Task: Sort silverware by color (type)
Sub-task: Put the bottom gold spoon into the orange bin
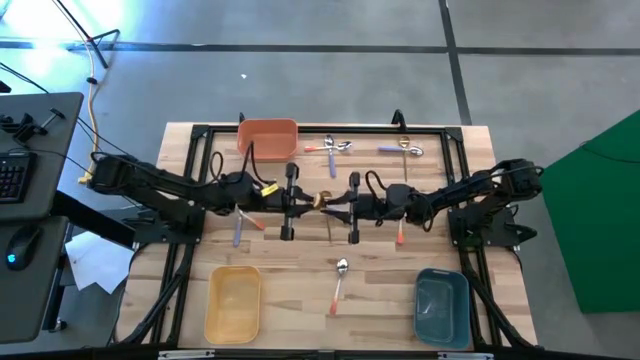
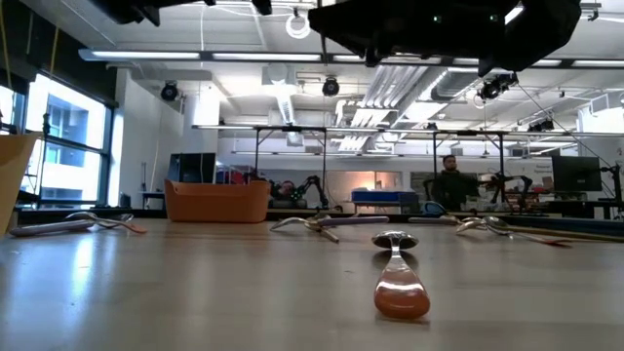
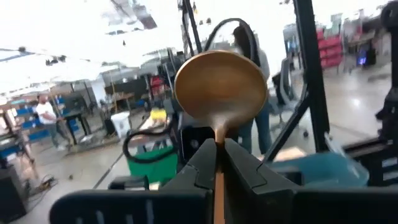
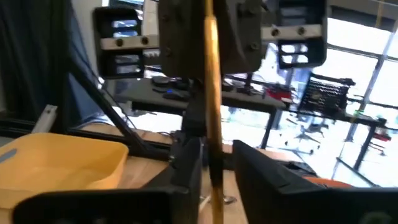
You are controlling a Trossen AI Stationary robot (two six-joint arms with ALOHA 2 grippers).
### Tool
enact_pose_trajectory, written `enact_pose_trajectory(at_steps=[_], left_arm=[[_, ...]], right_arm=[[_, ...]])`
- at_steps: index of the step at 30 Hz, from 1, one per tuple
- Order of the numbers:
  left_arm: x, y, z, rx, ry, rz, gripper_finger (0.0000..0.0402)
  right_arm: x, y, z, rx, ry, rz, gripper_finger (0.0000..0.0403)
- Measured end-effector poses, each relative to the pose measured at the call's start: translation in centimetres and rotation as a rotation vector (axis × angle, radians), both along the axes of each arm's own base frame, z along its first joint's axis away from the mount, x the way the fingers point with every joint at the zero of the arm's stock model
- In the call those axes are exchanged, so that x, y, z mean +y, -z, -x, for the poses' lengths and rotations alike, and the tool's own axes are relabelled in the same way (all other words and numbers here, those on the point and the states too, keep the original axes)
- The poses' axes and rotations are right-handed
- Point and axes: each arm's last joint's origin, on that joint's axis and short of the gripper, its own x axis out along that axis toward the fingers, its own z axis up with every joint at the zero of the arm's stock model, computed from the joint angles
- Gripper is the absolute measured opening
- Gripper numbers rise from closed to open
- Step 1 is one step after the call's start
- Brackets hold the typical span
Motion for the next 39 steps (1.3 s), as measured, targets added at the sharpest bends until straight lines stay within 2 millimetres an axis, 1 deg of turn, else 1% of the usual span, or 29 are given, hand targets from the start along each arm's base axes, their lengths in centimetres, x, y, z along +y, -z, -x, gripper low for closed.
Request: enact_pose_trajectory(at_steps=[3,6,9,11,13,16,18,21,23,25,27,29,31,33,37,39], left_arm=[[0.1,-0.7,0.7,0.043,-0.038,-0.04,0.0003],[0.5,-2.0,1.9,0.079,-0.103,-0.068,0.0002],[1.5,-2.9,3.2,0.168,-0.177,-0.105,0.0001],[2.5,-3.5,4.1,0.256,-0.248,-0.126,0.0001],[3.8,-4.4,4.9,0.341,-0.334,-0.144,0.0001],[6.5,-5.4,5.9,0.532,-0.502,-0.159,0.0001],[8.6,-6.0,6.2,0.65,-0.612,-0.15,0.0001],[12.6,-6.1,6.3,0.818,-0.717,-0.095,0.0001],[15.4,-5.6,6.3,0.91,-0.745,-0.034,0.0001],[18.0,-4.8,6.0,0.977,-0.731,0.022,0.0],[20.2,-3.5,5.6,1.05,-0.7,0.057,0.0],[22.0,-2.0,5.2,1.127,-0.692,0.084,0.0],[23.5,-0.5,4.8,1.187,-0.694,0.102,0.0],[24.6,1.0,4.5,1.231,-0.696,0.121,0.0],[26.5,3.9,4.2,1.315,-0.692,0.148,0.0],[27.4,5.0,4.3,1.339,-0.701,0.168,0.0]], right_arm=[[-0.1,0.3,0.0,0.033,0.044,-0.009,0.0114],[-0.3,0.6,0.0,0.067,0.103,0.003,0.014],[-0.5,0.9,0.1,0.112,0.155,0.013,0.0151],[-0.5,0.8,0.2,0.136,0.183,0.017,0.0151],[-0.6,0.7,0.5,0.164,0.208,0.022,0.0144],[-0.7,0.4,0.9,0.195,0.219,0.027,0.012],[-0.7,0.2,1.0,0.197,0.219,0.028,0.0097],[-0.7,0.1,1.1,0.202,0.219,0.033,0.0057],[-0.7,0.2,1.1,0.213,0.219,0.037,0.0031],[-0.6,0.3,1.1,0.222,0.216,0.04,0.001],[-0.5,0.5,1.1,0.239,0.213,0.043,0.0004],[-0.5,0.5,1.1,0.241,0.212,0.047,0.0008],[-0.5,0.5,1.1,0.241,0.211,0.057,0.0011],[-0.5,0.5,1.1,0.242,0.211,0.064,0.0011],[-0.5,0.5,1.1,0.244,0.212,0.081,0.0012],[-0.5,0.5,1.1,0.245,0.212,0.082,0.0012]])
